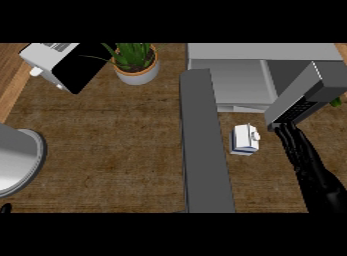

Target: Pick up the milk, place it into the microwave and close the microwave

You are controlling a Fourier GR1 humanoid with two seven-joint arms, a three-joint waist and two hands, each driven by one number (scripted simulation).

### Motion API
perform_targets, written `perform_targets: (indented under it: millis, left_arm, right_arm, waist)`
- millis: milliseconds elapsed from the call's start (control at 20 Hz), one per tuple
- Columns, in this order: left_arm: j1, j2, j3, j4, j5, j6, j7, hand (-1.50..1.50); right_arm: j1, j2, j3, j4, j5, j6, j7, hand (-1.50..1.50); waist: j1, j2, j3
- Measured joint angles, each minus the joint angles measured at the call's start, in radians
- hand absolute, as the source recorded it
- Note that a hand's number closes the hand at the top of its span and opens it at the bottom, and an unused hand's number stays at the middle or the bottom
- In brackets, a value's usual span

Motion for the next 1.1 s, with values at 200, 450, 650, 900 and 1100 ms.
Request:
perform_targets:
  millis: [200, 450, 650, 900, 1100]
  left_arm:
    - [0.041, 0.013, 0.027, 0.010, 0.029, -0.034, -0.045, -1.50]
    - [0.094, 0.022, 0.058, 0.014, 0.050, -0.072, -0.099, -1.50]
    - [0.142, 0.016, 0.058, 0.032, 0.048, -0.101, -0.153, -1.50]
    - [0.165, 0.034, 0.115, 0.032, 0.098, -0.138, -0.172, -1.50]
    - [0.184, 0.028, 0.130, 0.044, 0.105, -0.165, -0.196, -1.50]
  right_arm:
    - [-0.055, 0.009, -0.015, 0.132, 0.043, -0.022, -0.071, -1.50]
    - [-0.111, 0.001, -0.031, 0.256, 0.083, -0.032, -0.131, -1.50]
    - [-0.185, 0.000, -0.058, 0.376, 0.112, -0.058, -0.164, -1.50]
    - [-0.296, -0.004, -0.103, 0.539, 0.147, -0.105, -0.201, -1.50]
    - [-0.347, -0.014, -0.144, 0.664, 0.159, -0.137, -0.250, -1.50]
  waist:
    - [0.001, 0.001, 0.000]
    - [0.001, 0.001, 0.000]
    - [0.003, 0.001, 0.000]
    - [0.005, 0.002, 0.000]
    - [0.004, 0.003, 0.001]
